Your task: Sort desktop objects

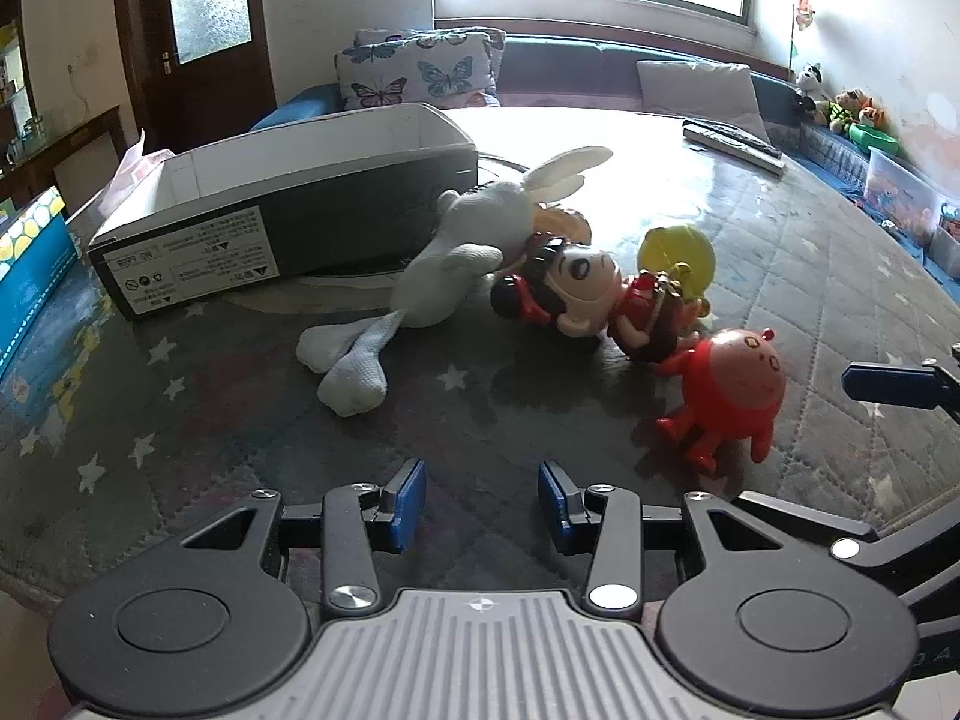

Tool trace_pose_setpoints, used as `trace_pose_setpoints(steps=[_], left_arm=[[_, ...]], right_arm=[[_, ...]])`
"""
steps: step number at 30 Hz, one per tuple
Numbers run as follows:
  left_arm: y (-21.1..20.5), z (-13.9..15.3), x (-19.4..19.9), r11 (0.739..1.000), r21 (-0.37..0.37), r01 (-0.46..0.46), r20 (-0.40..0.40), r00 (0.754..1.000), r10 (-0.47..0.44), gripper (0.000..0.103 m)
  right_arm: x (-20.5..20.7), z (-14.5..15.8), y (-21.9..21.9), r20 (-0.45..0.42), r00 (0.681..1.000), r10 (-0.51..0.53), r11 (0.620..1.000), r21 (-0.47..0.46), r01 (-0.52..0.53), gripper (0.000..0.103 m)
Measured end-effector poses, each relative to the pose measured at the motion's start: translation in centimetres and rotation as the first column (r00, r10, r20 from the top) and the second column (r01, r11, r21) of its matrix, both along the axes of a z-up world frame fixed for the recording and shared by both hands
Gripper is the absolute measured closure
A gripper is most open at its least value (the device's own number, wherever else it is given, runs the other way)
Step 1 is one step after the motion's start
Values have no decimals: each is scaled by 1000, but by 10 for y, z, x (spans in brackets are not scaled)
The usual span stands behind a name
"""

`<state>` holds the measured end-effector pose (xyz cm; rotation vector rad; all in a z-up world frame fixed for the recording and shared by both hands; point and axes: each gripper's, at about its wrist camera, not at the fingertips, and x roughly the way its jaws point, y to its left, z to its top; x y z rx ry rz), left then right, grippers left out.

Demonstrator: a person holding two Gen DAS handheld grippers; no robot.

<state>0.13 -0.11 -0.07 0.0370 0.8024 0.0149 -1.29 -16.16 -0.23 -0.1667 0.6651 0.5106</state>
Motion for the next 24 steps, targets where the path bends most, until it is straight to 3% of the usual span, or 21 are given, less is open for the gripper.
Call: trace_pose_setpoints(steps=[6,14,24], left_arm=[[-5,-3,6,1000,10,-2,-22,1000,2,59],[4,-1,1,999,-54,-10,-26,1000,8,59],[4,0,-1,998,-67,-11,-28,1000,9,59]], right_arm=[[-2,2,1,11,1000,5,1000,-6,-5,0],[-1,-2,6,0,1000,22,1000,-19,-22,0],[1,-4,5,-12,1000,29,999,-19,-29,0]])
